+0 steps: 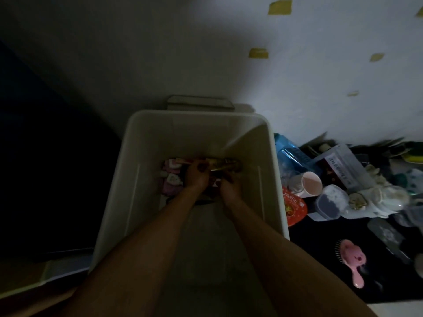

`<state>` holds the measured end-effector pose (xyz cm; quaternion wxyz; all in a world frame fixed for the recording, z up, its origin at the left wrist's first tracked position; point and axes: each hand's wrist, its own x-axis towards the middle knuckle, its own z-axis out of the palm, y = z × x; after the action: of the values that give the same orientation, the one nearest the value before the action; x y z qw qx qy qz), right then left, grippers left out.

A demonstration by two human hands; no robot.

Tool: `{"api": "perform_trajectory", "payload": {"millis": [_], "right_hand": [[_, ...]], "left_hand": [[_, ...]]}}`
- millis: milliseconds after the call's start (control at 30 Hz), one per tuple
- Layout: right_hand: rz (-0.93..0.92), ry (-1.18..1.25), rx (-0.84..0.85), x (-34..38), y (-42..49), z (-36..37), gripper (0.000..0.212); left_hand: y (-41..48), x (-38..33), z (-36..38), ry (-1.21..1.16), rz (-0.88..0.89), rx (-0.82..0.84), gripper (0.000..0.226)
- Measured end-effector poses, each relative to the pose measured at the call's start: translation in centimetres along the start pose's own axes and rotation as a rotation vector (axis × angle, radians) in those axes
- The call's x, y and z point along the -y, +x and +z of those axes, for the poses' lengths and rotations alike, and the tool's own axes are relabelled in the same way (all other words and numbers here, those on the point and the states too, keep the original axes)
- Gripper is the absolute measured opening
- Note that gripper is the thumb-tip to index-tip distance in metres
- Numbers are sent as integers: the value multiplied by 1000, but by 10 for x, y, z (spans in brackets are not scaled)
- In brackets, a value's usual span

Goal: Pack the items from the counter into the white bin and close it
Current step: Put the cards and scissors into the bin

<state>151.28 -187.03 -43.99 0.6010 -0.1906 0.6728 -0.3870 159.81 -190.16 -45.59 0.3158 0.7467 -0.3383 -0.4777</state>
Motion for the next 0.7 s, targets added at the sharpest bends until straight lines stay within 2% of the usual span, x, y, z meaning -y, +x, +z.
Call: {"api": "perform_trajectory", "payload": {"millis": [100, 467, 700], "right_hand": [[-6, -23, -18, 2, -2, -5, 38], [-63, -60, 27, 26, -47, -20, 40], [-184, 21, 154, 40, -92, -46, 37]], "left_hand": [[-4, 0, -2, 5, 14, -20, 23], [-55, -13, -16, -302, -104, 67, 26], [-100, -38, -25, -384, 16, 79, 20]]}}
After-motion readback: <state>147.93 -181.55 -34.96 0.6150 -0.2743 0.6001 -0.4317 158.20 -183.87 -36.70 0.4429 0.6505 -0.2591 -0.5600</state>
